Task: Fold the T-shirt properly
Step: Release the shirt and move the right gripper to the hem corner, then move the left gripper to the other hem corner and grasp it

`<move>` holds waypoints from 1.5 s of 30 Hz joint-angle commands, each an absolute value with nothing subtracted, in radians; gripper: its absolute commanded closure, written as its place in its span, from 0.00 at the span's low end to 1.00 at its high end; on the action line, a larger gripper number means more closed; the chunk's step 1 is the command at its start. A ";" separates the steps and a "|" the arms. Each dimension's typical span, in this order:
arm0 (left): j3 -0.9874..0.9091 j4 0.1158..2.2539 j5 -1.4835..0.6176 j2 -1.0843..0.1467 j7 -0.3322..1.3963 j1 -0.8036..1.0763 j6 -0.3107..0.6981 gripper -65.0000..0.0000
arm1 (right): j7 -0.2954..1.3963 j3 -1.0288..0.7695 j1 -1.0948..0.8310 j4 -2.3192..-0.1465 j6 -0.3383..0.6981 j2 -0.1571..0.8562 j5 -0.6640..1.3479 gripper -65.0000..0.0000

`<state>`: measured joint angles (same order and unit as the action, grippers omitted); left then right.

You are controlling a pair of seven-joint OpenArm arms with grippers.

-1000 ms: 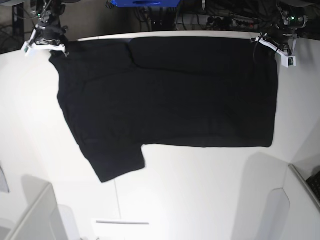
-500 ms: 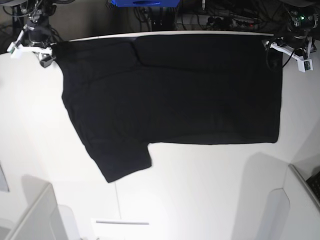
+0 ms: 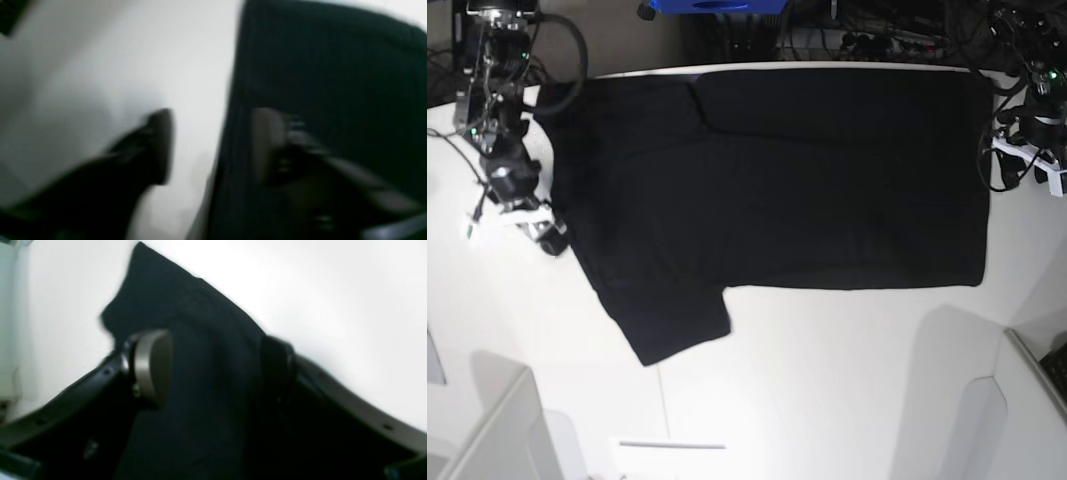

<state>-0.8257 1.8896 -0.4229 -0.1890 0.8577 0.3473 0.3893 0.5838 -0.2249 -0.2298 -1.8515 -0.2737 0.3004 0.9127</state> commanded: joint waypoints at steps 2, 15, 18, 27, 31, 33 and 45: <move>-0.832 1.905 -0.432 -0.200 0.842 0.332 0.384 0.79 | 0.607 -0.206 -0.139 -1.804 -0.266 0.312 0.920 0.40; -0.835 1.805 -0.440 -0.265 0.842 0.338 0.384 1.00 | 0.616 -0.025 0.257 -1.354 -0.243 0.314 0.920 0.39; -0.839 1.787 -0.435 -0.266 0.842 0.340 0.384 1.00 | 0.615 -0.004 0.351 -1.233 -0.166 0.314 0.886 0.39; -0.840 1.785 -0.438 -0.263 0.842 0.341 0.384 0.77 | 0.611 0.044 0.572 -0.881 0.016 0.265 0.628 0.39; -0.840 1.785 -0.440 -0.260 0.842 0.340 0.384 0.62 | 0.536 0.050 0.642 -0.719 0.101 0.243 0.558 0.39; -0.840 1.785 -0.440 -0.260 0.843 0.340 0.384 0.53 | 0.499 0.050 0.670 -0.636 0.117 0.237 0.521 0.39; -0.840 1.784 -0.435 -0.262 0.843 0.340 0.384 0.44 | 0.461 0.122 0.704 -0.522 0.182 0.182 0.506 0.40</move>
